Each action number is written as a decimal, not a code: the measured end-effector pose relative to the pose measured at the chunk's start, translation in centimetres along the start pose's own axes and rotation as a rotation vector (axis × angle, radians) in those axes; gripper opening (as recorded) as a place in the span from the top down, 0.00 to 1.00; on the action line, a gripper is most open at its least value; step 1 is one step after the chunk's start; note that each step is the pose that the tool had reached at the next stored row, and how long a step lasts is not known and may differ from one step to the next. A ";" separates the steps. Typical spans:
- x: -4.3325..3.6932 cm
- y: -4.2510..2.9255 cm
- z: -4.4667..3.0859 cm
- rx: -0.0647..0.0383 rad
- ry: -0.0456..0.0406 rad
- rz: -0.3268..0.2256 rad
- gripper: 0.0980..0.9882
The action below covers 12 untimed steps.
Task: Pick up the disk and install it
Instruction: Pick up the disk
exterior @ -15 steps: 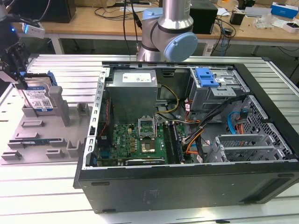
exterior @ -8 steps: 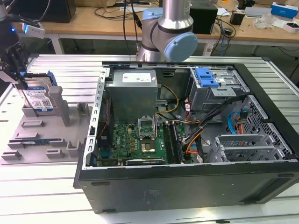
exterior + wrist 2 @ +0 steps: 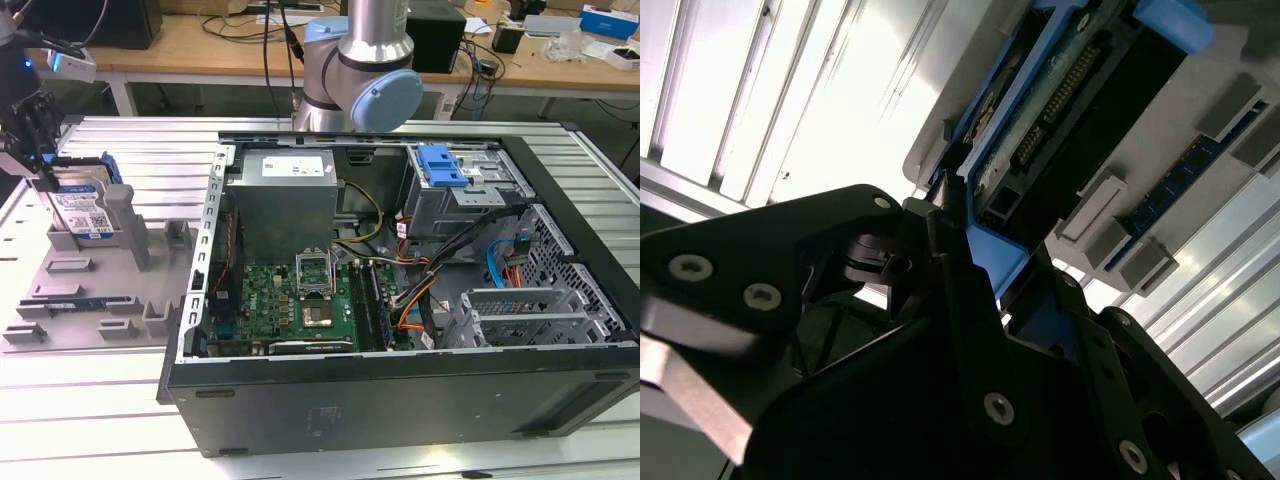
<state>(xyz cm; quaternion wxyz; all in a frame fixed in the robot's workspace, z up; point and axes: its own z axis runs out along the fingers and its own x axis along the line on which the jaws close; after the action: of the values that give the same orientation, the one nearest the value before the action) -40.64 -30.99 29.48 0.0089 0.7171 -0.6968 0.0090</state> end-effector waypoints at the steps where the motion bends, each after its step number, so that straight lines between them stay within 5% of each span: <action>1: 0.00 0.00 0.00 0.000 0.0000 0.000 0.70; 8: 0.00 -0.02 -0.16 0.001 -0.0003 0.000 0.70; 12: 0.02 -0.03 -0.91 0.000 -0.0001 0.000 0.70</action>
<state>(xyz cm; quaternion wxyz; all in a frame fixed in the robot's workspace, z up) -40.61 -30.99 30.39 0.0089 0.7171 -0.6969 0.0090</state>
